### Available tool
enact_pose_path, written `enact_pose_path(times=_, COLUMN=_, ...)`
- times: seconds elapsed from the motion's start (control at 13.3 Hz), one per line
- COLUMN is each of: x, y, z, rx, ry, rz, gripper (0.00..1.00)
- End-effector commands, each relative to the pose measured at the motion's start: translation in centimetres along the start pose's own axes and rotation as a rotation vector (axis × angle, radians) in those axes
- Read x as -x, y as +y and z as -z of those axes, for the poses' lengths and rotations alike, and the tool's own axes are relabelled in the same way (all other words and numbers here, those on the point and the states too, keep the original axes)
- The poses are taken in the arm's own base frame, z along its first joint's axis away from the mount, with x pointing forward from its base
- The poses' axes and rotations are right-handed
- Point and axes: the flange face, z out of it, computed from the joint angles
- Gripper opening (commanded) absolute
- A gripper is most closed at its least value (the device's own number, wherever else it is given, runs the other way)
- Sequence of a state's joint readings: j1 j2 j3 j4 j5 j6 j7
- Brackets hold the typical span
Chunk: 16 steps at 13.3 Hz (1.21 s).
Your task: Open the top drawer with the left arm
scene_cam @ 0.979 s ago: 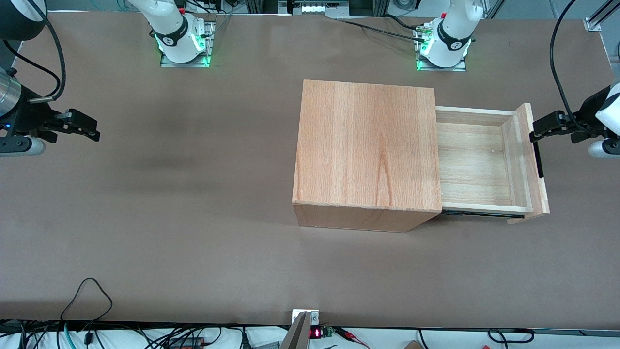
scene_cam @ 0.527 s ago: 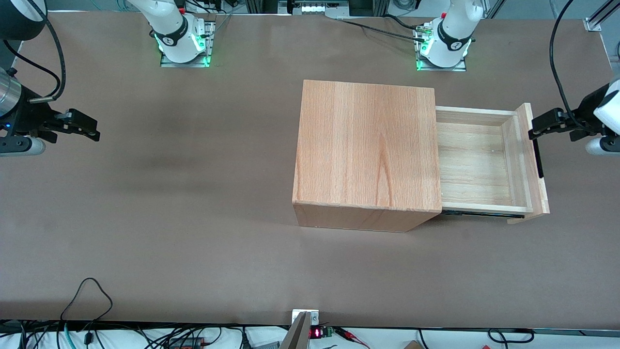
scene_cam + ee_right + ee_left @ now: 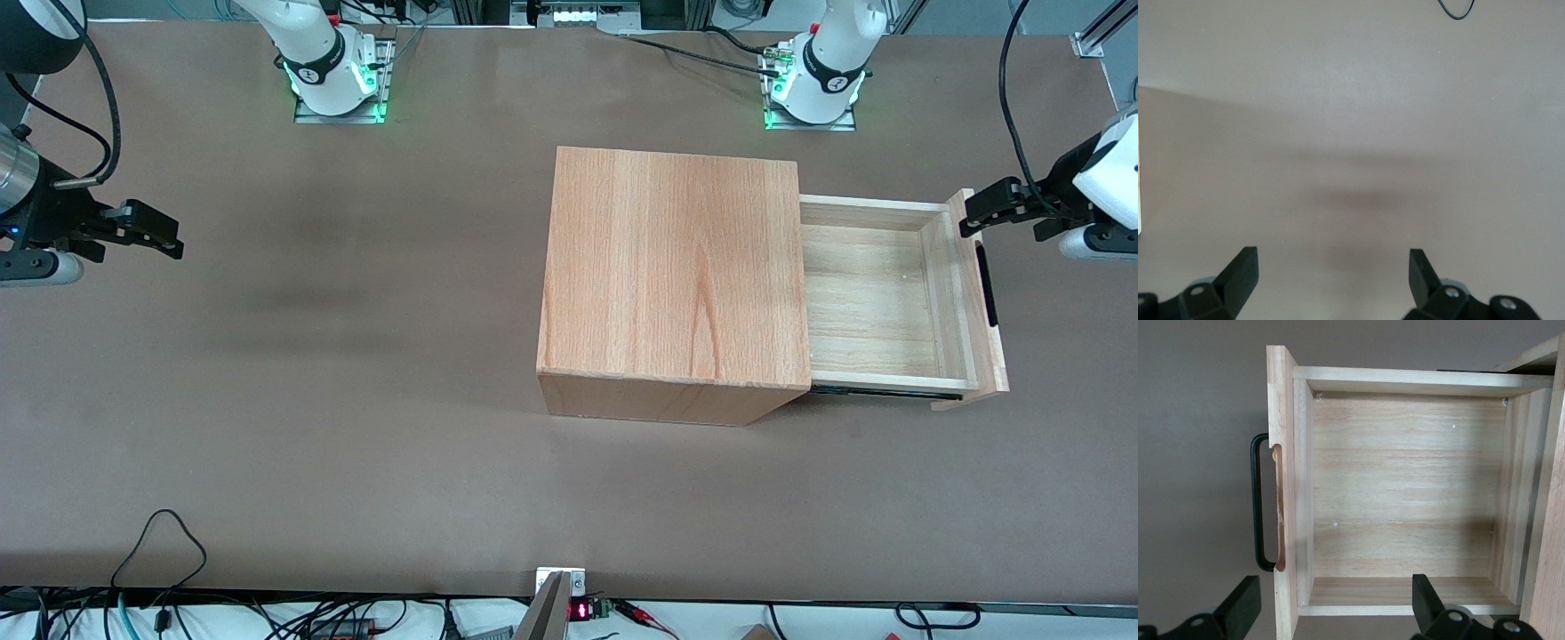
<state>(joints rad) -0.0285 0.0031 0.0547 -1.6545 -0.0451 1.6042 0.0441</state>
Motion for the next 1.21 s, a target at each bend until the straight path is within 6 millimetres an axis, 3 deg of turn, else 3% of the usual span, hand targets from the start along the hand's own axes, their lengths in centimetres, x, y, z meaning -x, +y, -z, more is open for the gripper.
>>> enact_pose_path(times=0.0, x=1.2, y=0.1, z=0.1, rx=-0.043, ry=0.013, rz=-0.03, gripper=1.0)
enact_pose_path(times=0.23, x=2.0, y=0.6, z=0.1, rx=-0.054, ry=0.013, rz=-0.038, gripper=1.0)
enact_pose_path(times=1.13, x=1.7, y=1.6, z=0.3, rx=-0.055, ry=0.027, rz=-0.041, gripper=1.0)
